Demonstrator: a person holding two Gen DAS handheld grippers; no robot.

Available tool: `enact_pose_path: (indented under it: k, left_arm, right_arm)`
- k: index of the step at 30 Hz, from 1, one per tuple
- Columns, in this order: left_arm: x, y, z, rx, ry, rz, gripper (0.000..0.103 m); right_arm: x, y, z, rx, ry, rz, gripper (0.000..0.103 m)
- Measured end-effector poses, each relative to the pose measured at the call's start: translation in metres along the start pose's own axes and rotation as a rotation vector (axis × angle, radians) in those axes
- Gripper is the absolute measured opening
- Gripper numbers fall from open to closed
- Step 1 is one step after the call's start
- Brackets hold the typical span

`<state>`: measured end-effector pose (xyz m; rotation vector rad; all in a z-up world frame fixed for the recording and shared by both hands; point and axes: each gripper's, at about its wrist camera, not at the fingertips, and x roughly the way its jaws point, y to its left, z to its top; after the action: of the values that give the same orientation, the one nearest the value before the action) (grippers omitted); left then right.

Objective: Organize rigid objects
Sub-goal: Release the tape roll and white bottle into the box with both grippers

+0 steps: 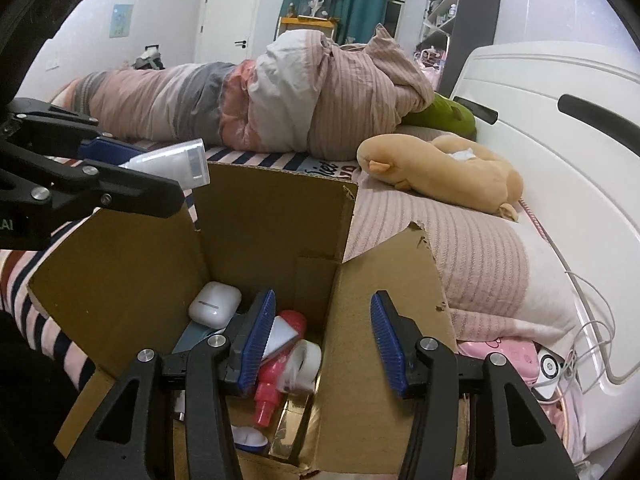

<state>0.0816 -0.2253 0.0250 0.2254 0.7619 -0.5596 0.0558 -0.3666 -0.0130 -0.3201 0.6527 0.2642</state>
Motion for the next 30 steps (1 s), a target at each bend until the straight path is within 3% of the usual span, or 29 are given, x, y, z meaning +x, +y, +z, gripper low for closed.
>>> enact_pose_path:
  k: [11, 14, 20, 26, 30]
  left_arm:
    - [0.024, -0.003, 0.01, 0.004, 0.066, -0.002, 0.023]
    - [0.027, -0.002, 0.009, 0.004, 0.071, 0.018, 0.031]
    - [0.021, -0.001, 0.006, 0.004, 0.06, 0.033, 0.033]
    - [0.0, 0.004, 0.0, -0.033, 0.0, 0.047, 0.054]
    - [-0.029, 0.006, -0.009, -0.075, -0.075, 0.087, 0.074]
  right_arm:
    - [-0.004, -0.002, 0.0, 0.008, -0.007, 0.011, 0.046]
    - [-0.004, -0.001, -0.001, 0.006, -0.008, 0.013, 0.046]
    - [-0.006, 0.0, -0.001, 0.008, -0.01, 0.018, 0.046]
    - [-0.01, 0.001, -0.001, 0.006, -0.022, 0.029, 0.046]
    - [-0.021, 0.002, 0.001, 0.008, -0.059, 0.07, 0.053]
